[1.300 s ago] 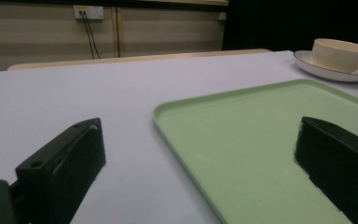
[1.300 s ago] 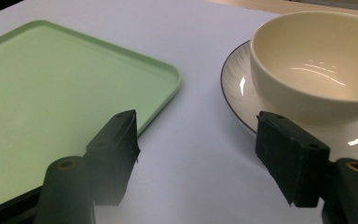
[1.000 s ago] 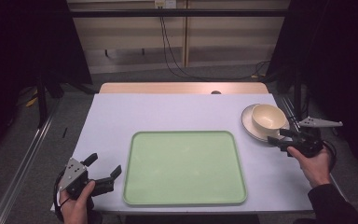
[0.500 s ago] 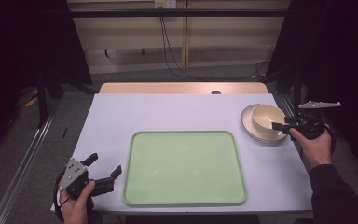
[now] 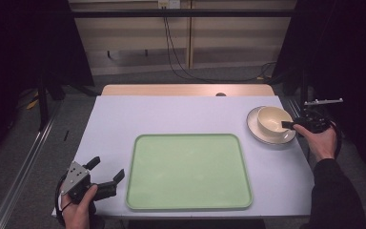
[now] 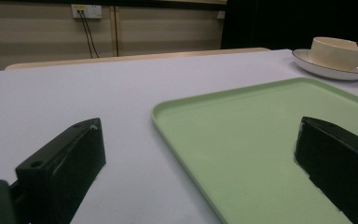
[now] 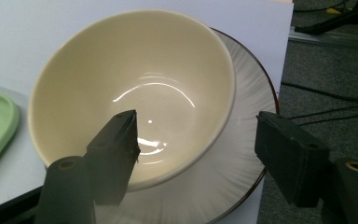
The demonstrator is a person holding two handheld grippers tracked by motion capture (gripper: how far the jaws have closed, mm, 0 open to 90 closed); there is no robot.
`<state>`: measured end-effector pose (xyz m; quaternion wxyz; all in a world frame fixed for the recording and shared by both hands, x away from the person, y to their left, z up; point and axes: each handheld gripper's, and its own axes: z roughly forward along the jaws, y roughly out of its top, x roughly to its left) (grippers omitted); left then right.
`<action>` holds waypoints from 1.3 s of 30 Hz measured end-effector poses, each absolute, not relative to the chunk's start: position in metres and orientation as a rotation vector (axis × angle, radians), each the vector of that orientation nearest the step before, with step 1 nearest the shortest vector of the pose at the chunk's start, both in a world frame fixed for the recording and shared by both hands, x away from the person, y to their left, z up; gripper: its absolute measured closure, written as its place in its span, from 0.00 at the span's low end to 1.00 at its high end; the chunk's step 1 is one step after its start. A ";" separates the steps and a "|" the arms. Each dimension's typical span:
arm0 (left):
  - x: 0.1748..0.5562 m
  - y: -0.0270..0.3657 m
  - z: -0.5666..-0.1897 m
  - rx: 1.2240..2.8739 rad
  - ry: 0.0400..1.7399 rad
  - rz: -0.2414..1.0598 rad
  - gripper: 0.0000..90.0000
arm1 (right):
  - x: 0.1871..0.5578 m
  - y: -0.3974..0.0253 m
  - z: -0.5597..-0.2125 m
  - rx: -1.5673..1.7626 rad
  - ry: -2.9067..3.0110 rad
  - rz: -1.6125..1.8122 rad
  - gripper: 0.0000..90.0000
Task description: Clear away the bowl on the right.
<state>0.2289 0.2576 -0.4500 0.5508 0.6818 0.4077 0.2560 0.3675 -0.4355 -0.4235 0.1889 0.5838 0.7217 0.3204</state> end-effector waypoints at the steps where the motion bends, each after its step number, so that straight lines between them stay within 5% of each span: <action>1: 0.229 0.258 -0.450 1.614 0.966 0.607 0.02 | 0.369 -0.437 -0.425 1.632 2.035 0.897 0.34; 39: 0.229 0.257 -0.450 1.620 0.963 0.606 0.02 | 0.411 -0.426 -0.447 1.867 2.090 0.742 0.84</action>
